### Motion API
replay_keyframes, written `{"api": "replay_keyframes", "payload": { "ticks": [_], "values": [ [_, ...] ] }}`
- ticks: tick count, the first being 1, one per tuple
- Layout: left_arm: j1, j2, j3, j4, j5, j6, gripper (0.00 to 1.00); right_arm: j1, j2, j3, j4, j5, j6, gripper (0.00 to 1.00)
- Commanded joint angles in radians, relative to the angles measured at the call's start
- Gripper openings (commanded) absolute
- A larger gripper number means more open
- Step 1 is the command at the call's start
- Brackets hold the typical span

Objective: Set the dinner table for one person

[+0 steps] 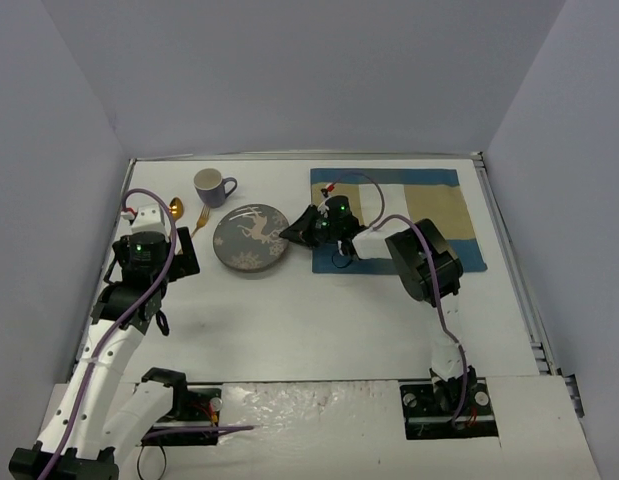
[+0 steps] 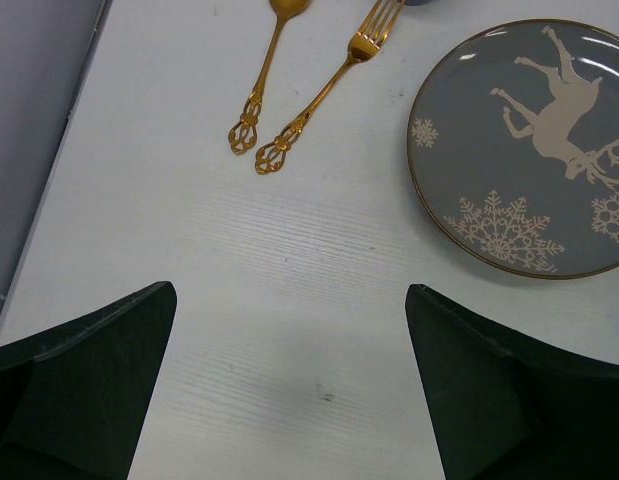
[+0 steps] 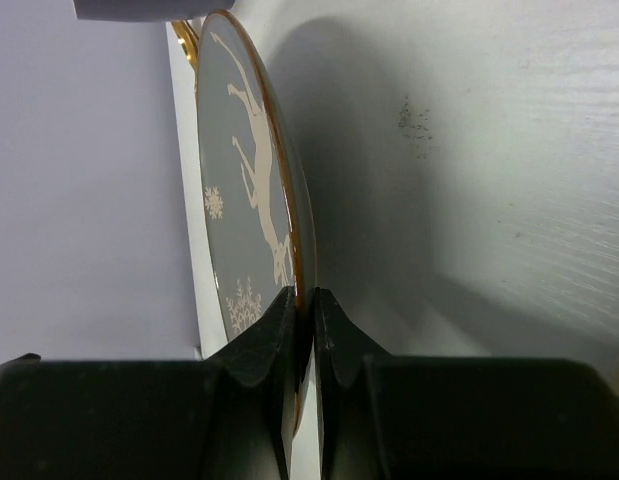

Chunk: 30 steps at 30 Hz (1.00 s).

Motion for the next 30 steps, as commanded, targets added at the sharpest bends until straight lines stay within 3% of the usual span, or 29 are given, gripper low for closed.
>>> {"api": "replay_keyframes", "payload": {
  "ticks": [1,12,19,26,30],
  "values": [
    [0.009,0.006,0.043,0.052,-0.004,0.011,0.97,-0.052,-0.175,-0.012,0.267,-0.109,0.084,0.00],
    [0.012,0.005,0.044,0.052,0.001,0.011,0.97,-0.241,-0.334,-0.175,0.344,-0.149,0.098,0.00],
    [0.012,0.001,0.045,0.052,0.007,0.012,0.97,-0.480,-0.433,-0.335,0.410,-0.214,0.084,0.00],
    [0.011,0.001,0.045,0.051,0.010,0.012,0.97,-0.697,-0.505,-0.395,0.277,-0.229,-0.060,0.00],
    [0.012,0.003,0.046,0.053,0.011,0.012,0.97,-0.784,-0.501,-0.425,0.297,-0.239,-0.058,0.00]
  ]
}}
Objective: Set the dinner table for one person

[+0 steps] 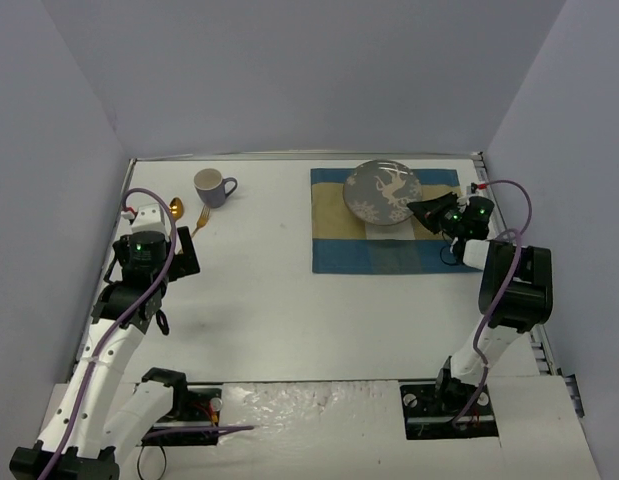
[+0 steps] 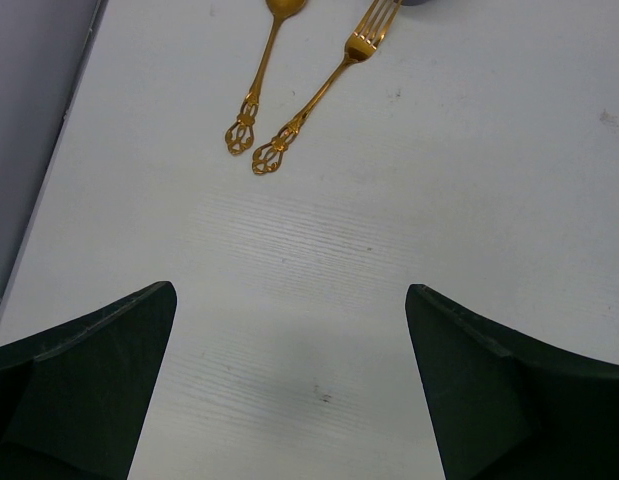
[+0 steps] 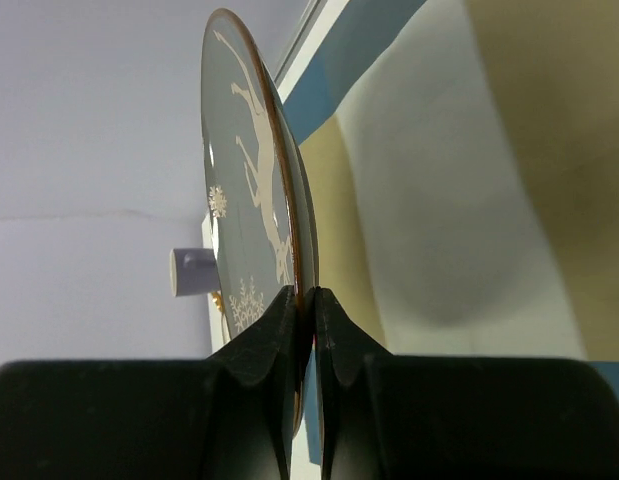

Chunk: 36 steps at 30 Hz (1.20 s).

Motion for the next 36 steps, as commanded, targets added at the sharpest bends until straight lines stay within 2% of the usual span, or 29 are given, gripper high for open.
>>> {"api": "replay_keyframes", "payload": {
  "ticks": [1,6,36],
  "values": [
    [0.007,-0.001,0.046,0.048,0.002,0.012,0.97,-0.064,-0.093,0.000,0.173,-0.101,-0.002,0.00],
    [0.007,0.002,0.045,0.047,0.003,0.012,0.97,-0.097,-0.048,-0.024,0.226,-0.115,0.008,0.00],
    [0.007,0.005,0.043,0.045,0.000,0.017,0.97,-0.100,0.178,-0.050,0.410,-0.098,0.033,0.00]
  ]
}}
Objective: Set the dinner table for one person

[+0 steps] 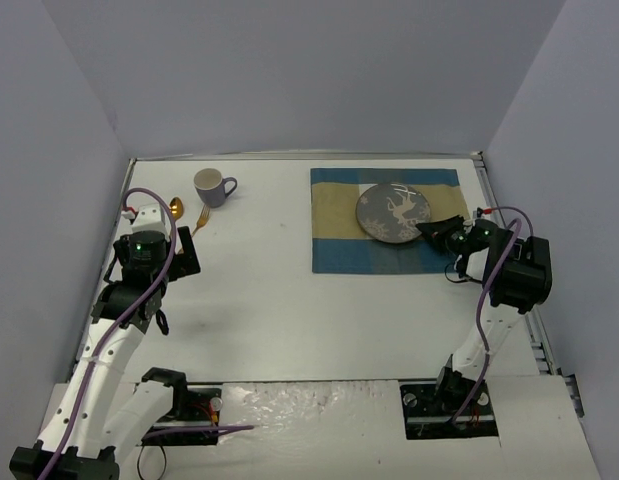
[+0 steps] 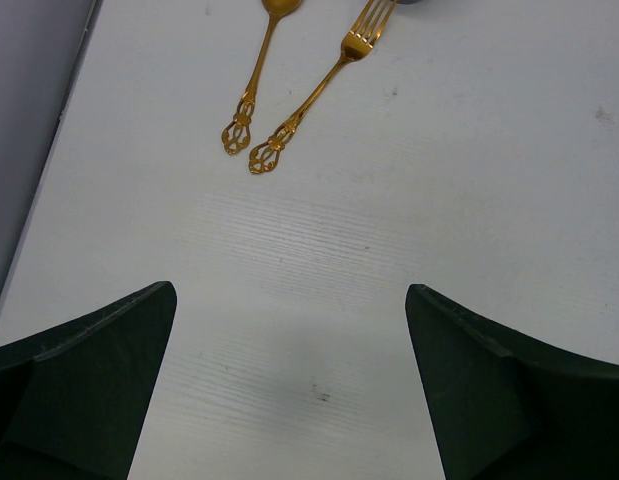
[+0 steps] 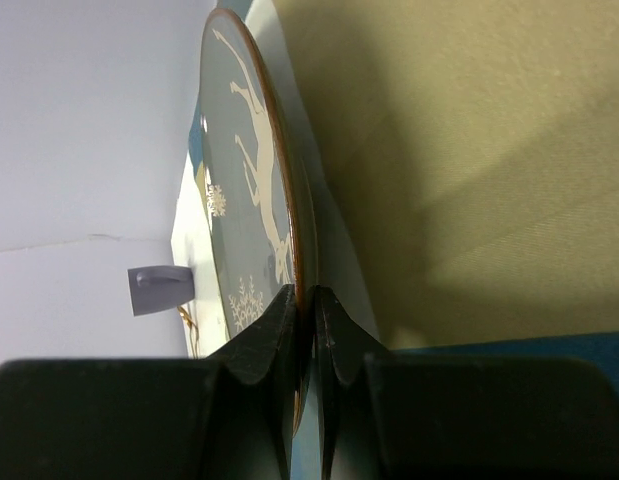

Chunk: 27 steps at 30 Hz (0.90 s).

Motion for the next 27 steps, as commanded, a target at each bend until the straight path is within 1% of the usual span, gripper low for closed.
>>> {"api": "replay_keyframes", "payload": {
  "ticks": [1,6,9,11,13,15,17,19,22,23,25,27],
  "values": [
    [0.007,0.004,0.043,0.045,-0.009,0.016,0.97,-0.002,-0.014,0.025,0.221,-0.062,0.045,0.00],
    [0.007,0.002,0.043,0.042,-0.009,0.016,0.97,-0.004,0.008,0.015,0.202,-0.049,0.022,0.00],
    [0.007,0.005,0.043,0.042,-0.009,0.017,0.97,-0.014,-0.003,0.009,0.144,-0.021,-0.014,0.03],
    [0.007,0.005,0.043,0.043,-0.007,0.017,0.97,-0.021,-0.022,0.008,0.068,-0.002,-0.069,0.16],
    [0.006,0.005,0.043,0.043,-0.007,0.017,0.97,-0.024,-0.042,0.014,-0.029,0.019,-0.101,0.32],
    [0.007,0.004,0.043,0.043,-0.006,0.017,0.97,-0.025,-0.069,0.027,-0.106,0.041,-0.159,0.50],
    [0.007,0.007,0.043,0.045,-0.004,0.017,0.97,-0.024,-0.091,0.043,-0.186,0.072,-0.211,0.64],
    [0.007,0.010,0.043,0.043,-0.003,0.017,0.97,-0.024,-0.128,0.058,-0.252,0.100,-0.246,0.69],
    [0.009,0.016,0.042,0.046,0.002,0.014,0.97,-0.019,-0.206,0.100,-0.460,0.191,-0.331,0.78],
    [0.009,0.025,0.043,0.049,0.003,0.012,0.97,-0.017,-0.246,0.123,-0.500,0.250,-0.375,0.79],
    [0.009,0.050,0.052,0.048,0.013,-0.002,0.97,0.006,-0.313,0.180,-0.648,0.373,-0.455,0.83],
    [0.009,0.090,0.079,0.046,0.036,-0.009,0.97,0.044,-0.371,0.218,-0.764,0.490,-0.502,0.85]
  ]
}}
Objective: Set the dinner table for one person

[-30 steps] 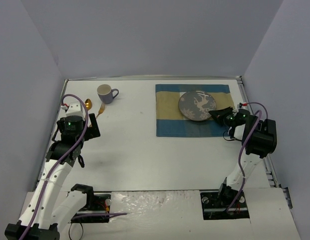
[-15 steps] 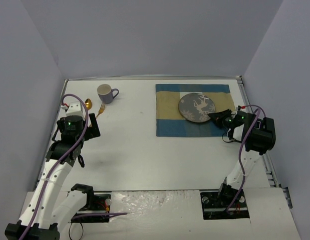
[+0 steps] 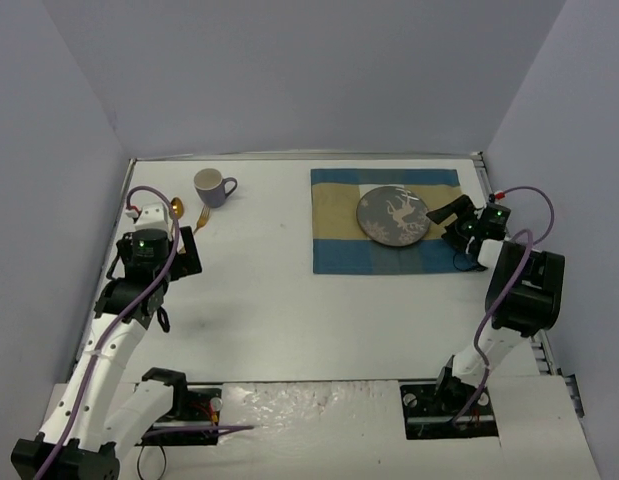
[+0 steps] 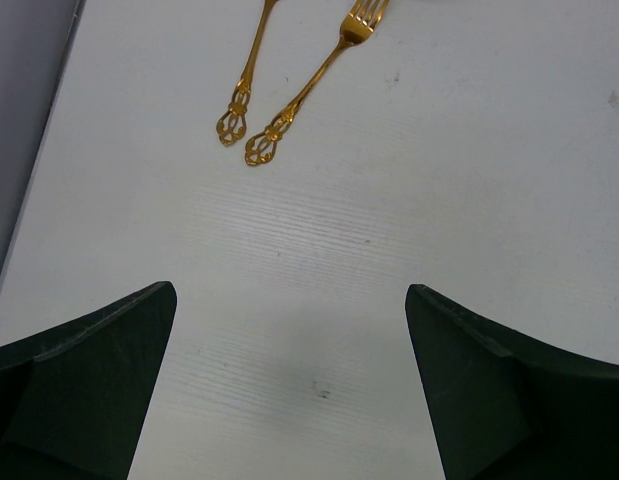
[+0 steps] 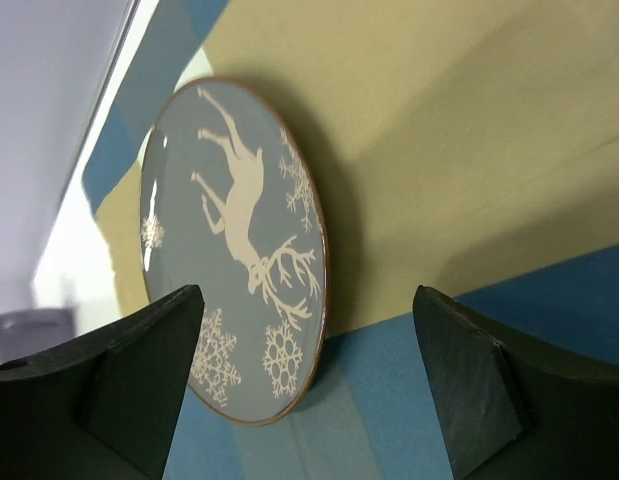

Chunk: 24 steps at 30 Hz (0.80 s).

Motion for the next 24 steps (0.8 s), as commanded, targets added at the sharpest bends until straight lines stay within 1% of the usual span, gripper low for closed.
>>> {"api": "replay_keyframes", "payload": {
  "ticks": [1,3,4,5,8,9,13,16,18,21,24],
  "values": [
    [0.008,0.081,0.094,0.042,0.039,-0.014,0.97,0.068,-0.197,0.136,-0.322,0.320,-0.209,0.86],
    [0.010,0.137,0.146,0.032,0.058,-0.021,0.97,0.107,-0.256,0.157,-0.368,0.401,-0.234,0.88],
    [0.011,0.172,0.163,0.032,0.066,-0.020,0.97,0.119,-0.286,0.162,-0.387,0.420,-0.247,0.91],
    [0.013,0.177,0.186,0.032,0.067,-0.020,0.97,0.134,-0.290,0.168,-0.399,0.439,-0.252,0.91],
    [0.031,0.318,0.308,0.041,0.053,0.005,0.97,0.188,-0.351,0.202,-0.426,0.403,-0.256,0.95],
    [0.043,0.352,0.375,0.040,0.053,0.009,0.97,0.220,-0.380,0.210,-0.433,0.400,-0.257,0.96],
    [0.120,0.555,0.538,0.052,0.142,0.016,0.97,0.300,-0.442,0.229,-0.435,0.373,-0.291,0.97],
    [0.174,0.742,0.732,0.040,0.209,0.011,0.97,0.393,-0.471,0.235,-0.432,0.340,-0.340,0.97],
    [0.214,0.846,0.846,0.015,0.241,-0.008,0.97,0.435,-0.484,0.236,-0.432,0.328,-0.357,0.97],
    [0.231,1.027,1.048,-0.059,0.279,-0.029,0.97,0.495,-0.497,0.233,-0.432,0.292,-0.371,0.98],
    [0.232,1.131,1.155,-0.100,0.283,-0.040,0.94,0.538,-0.517,0.224,-0.431,0.291,-0.393,0.99]
  ]
}}
